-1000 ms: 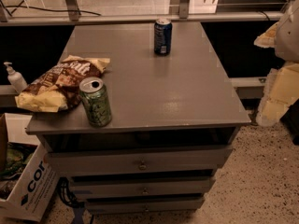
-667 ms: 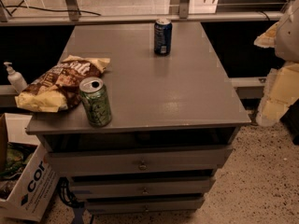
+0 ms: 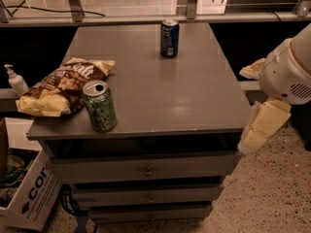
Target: Move green can near pepsi can
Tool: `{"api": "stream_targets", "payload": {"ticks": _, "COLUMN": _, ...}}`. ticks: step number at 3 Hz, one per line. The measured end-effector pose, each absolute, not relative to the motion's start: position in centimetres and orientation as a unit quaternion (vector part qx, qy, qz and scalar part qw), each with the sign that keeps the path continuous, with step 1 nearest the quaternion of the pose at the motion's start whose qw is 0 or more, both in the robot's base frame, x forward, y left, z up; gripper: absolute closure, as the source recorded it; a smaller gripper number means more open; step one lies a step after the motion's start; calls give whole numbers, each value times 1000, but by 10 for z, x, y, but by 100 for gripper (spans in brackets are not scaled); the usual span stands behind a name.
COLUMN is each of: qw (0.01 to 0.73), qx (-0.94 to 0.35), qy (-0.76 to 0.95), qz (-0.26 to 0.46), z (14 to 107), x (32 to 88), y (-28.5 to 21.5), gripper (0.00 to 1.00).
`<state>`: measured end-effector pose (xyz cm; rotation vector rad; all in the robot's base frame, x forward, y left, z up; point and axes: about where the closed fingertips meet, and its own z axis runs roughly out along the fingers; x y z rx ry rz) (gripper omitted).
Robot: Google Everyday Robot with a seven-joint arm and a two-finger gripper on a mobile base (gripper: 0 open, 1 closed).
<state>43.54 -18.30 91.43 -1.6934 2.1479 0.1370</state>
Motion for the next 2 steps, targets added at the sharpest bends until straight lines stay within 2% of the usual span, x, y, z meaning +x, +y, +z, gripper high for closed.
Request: {"api": "stream_targets", "payload": {"ticks": 2, "qw": 301, "qx": -585, "qy": 731, "qz": 183, "z": 872, "x": 470, "y": -118, "gripper": 0}}
